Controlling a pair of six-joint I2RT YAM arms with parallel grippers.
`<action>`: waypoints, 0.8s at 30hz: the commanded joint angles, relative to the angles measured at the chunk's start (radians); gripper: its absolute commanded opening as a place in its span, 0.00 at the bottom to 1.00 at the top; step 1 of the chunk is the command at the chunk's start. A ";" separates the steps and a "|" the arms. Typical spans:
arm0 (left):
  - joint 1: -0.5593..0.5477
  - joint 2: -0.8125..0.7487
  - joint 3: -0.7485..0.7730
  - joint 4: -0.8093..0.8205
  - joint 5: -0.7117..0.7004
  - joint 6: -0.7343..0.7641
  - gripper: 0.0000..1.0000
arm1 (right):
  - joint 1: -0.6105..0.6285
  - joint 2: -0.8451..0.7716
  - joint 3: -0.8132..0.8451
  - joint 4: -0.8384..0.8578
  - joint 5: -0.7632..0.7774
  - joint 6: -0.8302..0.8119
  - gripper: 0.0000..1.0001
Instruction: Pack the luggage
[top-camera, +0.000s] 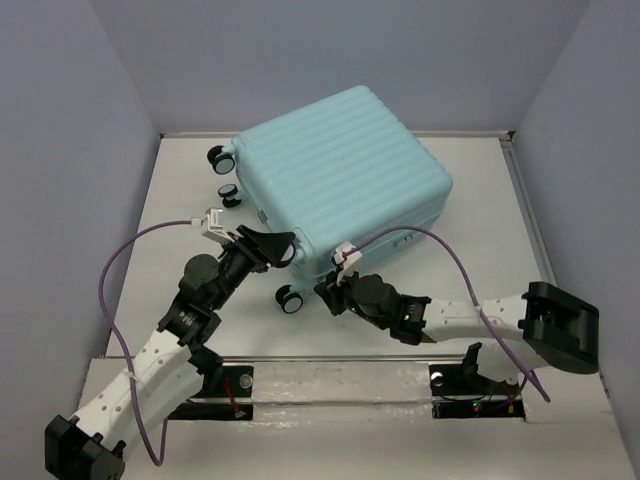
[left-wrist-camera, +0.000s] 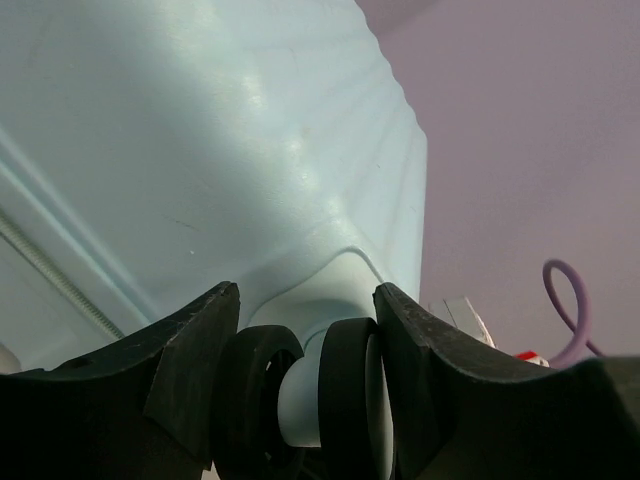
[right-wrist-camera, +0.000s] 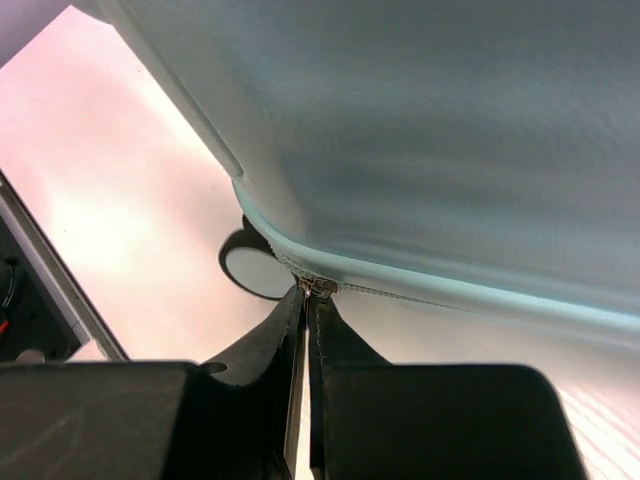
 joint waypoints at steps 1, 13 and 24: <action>-0.051 0.047 0.044 0.031 0.111 0.077 0.06 | 0.041 -0.109 -0.069 0.108 -0.156 0.047 0.07; -0.259 0.410 0.291 0.124 0.135 0.143 0.06 | -0.016 -0.526 -0.260 0.065 -0.070 0.060 0.07; -0.319 0.767 0.774 0.020 0.320 0.205 0.06 | 0.053 -0.273 -0.250 0.516 0.001 0.136 0.07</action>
